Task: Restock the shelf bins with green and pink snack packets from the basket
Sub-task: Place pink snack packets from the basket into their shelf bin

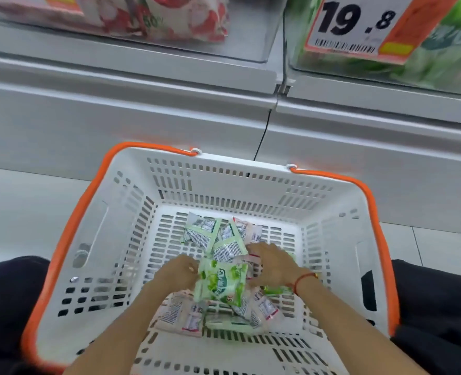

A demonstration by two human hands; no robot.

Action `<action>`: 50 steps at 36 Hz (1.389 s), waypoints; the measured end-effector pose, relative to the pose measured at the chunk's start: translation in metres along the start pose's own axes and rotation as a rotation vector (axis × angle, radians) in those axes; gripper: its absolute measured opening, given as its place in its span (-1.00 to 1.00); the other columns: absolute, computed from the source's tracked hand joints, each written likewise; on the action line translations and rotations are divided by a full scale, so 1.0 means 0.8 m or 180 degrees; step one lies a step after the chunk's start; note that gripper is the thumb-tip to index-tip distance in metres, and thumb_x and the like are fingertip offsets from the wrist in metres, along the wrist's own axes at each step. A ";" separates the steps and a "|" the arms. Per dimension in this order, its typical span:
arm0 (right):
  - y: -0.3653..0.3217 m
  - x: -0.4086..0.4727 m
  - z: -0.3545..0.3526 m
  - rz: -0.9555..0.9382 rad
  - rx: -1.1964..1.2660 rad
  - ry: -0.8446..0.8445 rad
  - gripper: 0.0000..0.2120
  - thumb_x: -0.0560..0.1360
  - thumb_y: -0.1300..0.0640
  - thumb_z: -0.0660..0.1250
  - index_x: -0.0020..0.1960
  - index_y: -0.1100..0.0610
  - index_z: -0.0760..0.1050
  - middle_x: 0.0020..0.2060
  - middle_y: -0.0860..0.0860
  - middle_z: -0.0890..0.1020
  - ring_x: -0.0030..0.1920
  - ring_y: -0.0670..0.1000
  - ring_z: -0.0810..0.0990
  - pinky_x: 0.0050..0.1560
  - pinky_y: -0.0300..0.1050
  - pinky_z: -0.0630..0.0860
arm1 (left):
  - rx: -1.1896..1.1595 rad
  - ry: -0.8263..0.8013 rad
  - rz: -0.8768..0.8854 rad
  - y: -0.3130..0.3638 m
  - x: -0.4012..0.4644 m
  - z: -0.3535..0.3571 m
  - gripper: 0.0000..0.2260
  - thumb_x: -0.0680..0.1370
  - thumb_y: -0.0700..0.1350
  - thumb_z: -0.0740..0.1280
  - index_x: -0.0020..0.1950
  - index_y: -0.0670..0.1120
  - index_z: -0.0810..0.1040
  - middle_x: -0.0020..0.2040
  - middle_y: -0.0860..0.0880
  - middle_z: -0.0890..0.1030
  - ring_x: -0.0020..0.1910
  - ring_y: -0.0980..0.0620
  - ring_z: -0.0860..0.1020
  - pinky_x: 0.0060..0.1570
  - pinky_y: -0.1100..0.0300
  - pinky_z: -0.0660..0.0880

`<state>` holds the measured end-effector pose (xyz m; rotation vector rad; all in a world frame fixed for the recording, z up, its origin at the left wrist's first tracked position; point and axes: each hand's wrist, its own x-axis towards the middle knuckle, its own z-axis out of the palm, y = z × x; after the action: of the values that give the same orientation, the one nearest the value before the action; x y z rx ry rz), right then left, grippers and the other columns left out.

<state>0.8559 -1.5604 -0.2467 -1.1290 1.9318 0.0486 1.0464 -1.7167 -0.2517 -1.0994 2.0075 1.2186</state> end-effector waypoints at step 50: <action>-0.226 -0.232 -0.374 -0.1562 0.2143 0.2818 -0.91 0.42 0.12 0.48 -0.20 0.12 0.62 -0.36 -0.02 0.67 -0.37 -0.11 0.58 -0.32 -0.19 0.51 | -0.2450 0.3739 0.2820 0.246 -0.219 -0.262 -0.63 0.50 0.30 0.24 -0.17 0.02 0.62 -0.24 0.11 0.66 -0.22 0.14 0.59 -0.13 0.25 0.50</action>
<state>0.8271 -1.6669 0.1338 -1.1892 2.0323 -1.4637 0.9623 -1.7902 0.0663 -1.5494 3.2411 2.2616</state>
